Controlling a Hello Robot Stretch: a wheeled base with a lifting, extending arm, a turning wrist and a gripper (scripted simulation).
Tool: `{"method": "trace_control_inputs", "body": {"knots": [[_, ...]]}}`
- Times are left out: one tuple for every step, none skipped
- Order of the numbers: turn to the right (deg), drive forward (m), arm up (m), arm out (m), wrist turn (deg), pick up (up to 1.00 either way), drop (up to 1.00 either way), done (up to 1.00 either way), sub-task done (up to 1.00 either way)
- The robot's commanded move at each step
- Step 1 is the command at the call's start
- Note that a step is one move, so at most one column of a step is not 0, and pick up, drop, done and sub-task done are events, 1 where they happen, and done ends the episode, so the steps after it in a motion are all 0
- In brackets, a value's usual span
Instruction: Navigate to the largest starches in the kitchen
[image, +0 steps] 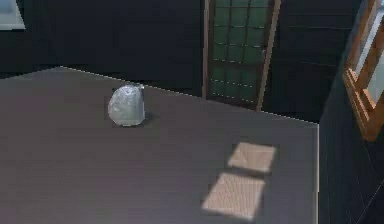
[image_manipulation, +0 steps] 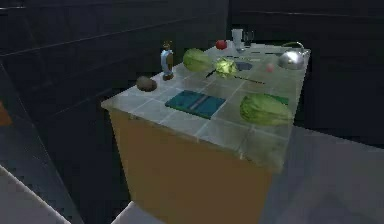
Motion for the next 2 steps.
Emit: {"method": "trace_control_inputs", "body": {"knots": [[21.0, 0.00, 0.00, 0.00, 0.0, 0.00, 0.00, 0.00, 0.00], [0.0, 0.15, 0.00, 0.00, 0.0, 0.00, 0.00, 0.00, 0.00]]}}
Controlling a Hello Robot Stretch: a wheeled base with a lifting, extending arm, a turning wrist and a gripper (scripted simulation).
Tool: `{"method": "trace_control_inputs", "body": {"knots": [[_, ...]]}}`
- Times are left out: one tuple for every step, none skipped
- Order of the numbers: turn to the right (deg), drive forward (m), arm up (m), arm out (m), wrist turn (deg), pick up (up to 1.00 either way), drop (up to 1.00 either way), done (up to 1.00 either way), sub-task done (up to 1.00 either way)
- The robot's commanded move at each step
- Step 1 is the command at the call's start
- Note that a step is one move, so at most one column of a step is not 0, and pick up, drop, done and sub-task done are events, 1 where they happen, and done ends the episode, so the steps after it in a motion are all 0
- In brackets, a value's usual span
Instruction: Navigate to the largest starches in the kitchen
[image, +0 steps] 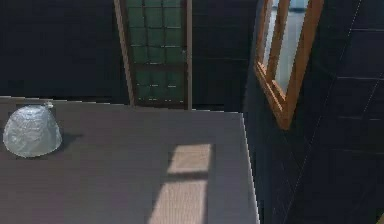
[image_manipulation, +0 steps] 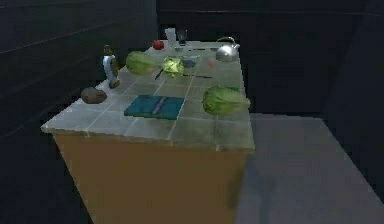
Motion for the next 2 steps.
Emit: {"method": "trace_control_inputs", "body": {"knots": [[45.0, 0.00, 0.00, 0.00, 0.0, 0.00, 0.00, 0.00, 0.00], [-45.0, 0.00, 0.00, 0.00, 0.0, 0.00, 0.00, 0.00, 0.00]]}}
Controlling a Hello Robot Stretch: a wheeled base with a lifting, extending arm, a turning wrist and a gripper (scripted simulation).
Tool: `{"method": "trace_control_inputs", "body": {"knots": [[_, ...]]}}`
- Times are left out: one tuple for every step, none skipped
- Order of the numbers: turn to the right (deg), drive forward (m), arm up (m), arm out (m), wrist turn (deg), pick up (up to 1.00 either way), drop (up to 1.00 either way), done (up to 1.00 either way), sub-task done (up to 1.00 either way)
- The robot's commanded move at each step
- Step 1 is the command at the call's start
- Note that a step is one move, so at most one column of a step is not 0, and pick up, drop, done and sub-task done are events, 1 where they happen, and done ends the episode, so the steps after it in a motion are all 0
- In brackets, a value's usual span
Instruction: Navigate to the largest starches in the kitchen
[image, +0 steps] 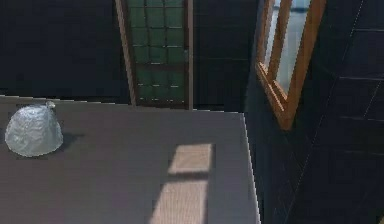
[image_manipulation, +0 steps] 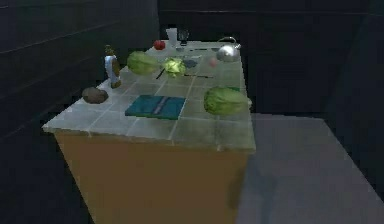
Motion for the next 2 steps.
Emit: {"method": "trace_control_inputs", "body": {"knots": [[-45.0, 0.00, 0.00, 0.00, 0.0, 0.00, 0.00, 0.00, 0.00], [-15.0, 0.00, 0.00, 0.00, 0.0, 0.00, 0.00, 0.00, 0.00]]}}
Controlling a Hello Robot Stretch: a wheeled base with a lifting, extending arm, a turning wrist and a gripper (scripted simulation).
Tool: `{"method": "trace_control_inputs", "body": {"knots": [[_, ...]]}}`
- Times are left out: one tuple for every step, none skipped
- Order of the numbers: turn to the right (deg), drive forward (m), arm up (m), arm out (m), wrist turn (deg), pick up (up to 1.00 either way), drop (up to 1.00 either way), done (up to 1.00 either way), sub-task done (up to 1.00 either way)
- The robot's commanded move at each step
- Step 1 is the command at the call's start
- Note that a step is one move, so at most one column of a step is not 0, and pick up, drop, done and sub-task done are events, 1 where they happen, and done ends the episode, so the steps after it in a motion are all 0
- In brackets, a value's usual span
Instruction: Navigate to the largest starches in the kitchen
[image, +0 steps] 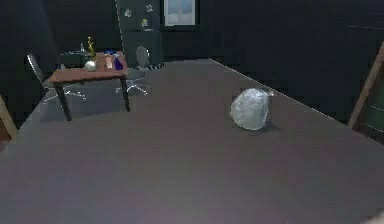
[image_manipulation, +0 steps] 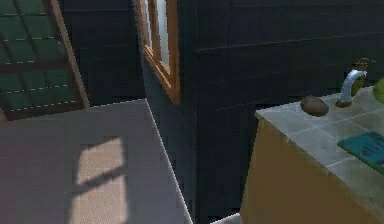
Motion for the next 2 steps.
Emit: {"method": "trace_control_inputs", "body": {"knots": [[0.0, 1.00, 0.00, 0.00, 0.0, 0.00, 0.00, 0.00, 0.00], [0.0, 1.00, 0.00, 0.00, 0.0, 0.00, 0.00, 0.00, 0.00]]}}
